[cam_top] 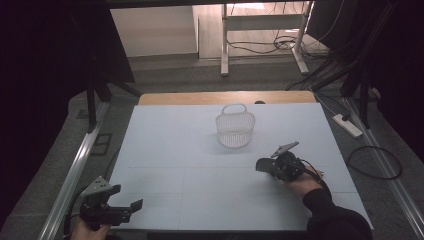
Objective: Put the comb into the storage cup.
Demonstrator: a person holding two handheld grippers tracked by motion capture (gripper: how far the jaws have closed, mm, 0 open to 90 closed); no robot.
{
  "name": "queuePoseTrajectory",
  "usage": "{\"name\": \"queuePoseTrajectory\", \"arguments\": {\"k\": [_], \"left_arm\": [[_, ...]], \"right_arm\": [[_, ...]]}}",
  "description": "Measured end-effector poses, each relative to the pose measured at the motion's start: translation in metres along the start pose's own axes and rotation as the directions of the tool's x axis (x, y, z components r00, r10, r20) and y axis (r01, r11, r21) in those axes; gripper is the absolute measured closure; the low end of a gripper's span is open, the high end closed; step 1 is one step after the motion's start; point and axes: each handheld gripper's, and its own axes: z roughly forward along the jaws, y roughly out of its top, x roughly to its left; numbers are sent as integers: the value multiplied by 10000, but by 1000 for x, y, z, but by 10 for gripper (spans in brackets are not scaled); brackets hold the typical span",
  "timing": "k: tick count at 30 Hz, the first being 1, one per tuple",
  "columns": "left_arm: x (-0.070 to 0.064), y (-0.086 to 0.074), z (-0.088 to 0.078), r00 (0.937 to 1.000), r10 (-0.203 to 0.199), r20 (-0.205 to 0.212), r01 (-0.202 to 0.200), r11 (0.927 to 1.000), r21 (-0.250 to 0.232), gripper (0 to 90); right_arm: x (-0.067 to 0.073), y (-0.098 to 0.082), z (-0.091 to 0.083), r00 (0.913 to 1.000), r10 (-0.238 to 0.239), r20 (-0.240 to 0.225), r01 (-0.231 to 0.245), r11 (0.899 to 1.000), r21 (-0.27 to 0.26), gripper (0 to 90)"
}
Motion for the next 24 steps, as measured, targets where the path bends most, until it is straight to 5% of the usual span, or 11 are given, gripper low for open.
{"name": "queuePoseTrajectory", "arguments": {"k": [24], "left_arm": [[1,0,0,10000,-61,61,61,10000,22,30]], "right_arm": [[-32,30,19,9917,621,1125,-597,9979,-253,897]]}}
